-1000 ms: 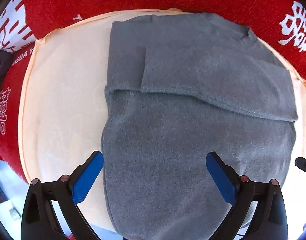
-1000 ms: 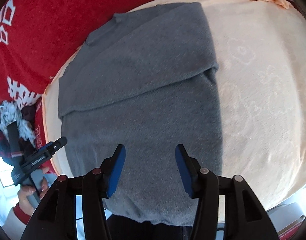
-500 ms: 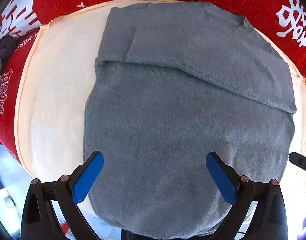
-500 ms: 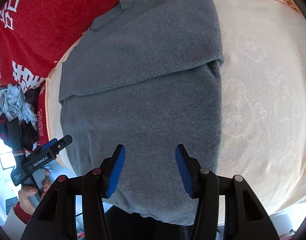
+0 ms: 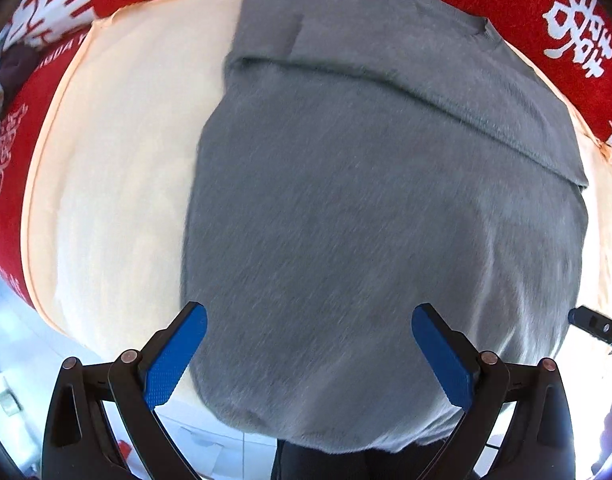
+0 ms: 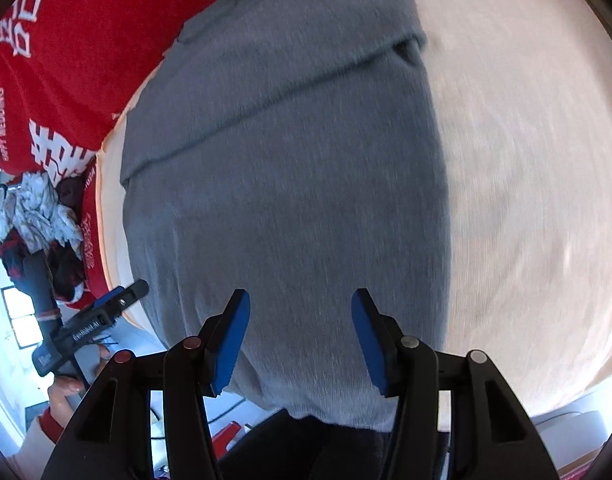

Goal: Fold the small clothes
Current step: 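Open both grippers and lift them above the folded sweater, then grasp the ribbed hem of the grey sweater with both grippers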

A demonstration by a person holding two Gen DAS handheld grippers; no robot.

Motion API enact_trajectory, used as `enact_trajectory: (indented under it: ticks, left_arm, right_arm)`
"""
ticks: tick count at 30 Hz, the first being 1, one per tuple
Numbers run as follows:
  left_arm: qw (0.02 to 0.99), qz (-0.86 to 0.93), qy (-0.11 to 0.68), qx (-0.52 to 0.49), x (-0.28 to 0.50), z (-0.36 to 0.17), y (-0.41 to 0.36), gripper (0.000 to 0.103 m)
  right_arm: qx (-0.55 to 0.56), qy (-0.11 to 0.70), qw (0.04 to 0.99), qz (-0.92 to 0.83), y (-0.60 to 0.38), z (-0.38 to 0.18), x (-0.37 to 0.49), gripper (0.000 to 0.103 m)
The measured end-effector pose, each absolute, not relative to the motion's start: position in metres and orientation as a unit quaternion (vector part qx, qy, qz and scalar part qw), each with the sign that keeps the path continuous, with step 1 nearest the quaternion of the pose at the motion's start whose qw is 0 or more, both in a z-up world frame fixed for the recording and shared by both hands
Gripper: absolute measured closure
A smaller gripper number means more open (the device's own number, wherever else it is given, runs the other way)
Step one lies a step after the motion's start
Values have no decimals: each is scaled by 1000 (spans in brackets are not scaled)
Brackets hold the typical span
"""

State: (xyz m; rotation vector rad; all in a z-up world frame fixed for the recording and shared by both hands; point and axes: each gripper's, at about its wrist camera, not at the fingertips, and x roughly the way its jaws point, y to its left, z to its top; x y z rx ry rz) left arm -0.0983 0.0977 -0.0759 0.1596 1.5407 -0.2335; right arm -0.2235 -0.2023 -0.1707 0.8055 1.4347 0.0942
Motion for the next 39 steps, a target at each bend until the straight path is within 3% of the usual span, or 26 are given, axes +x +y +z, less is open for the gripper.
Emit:
enact_trajectory:
  ticks: [14, 23, 25, 28, 29, 30, 31, 32, 39]
  left_arm:
    - [669, -149, 728, 11, -200, -130, 205, 0]
    - [666, -170, 726, -15, -232, -154, 204, 1]
    - [668, -170, 725, -18, -230, -150, 209, 9]
    - [667, -170, 725, -22, -232, -145, 226, 31]
    - [665, -175, 726, -22, -234, -144, 229, 44]
    - [663, -183, 725, -22, -237, -143, 233, 58]
    - [660, -196, 725, -21, -240, -141, 234, 68]
    - [654, -210, 726, -24, -242, -138, 236, 88]
    - [653, -265, 706, -71, -239, -89, 239, 89]
  right_arm:
    - [347, 678, 648, 17, -164, -228, -349, 46]
    - [351, 669, 654, 37, -156, -255, -365, 46]
    - [361, 663, 655, 40, -156, -258, -369, 46]
    - [394, 657, 642, 36, -158, -263, -374, 47]
    - [405, 655, 637, 33, -159, -265, -380, 50]
    - [411, 655, 633, 30, -160, -265, -382, 66]
    - [414, 657, 629, 27, -161, -264, -383, 90]
    - [419, 655, 628, 28, -162, -262, -384, 97]
    - [487, 590, 640, 71, -175, -212, -388, 98]
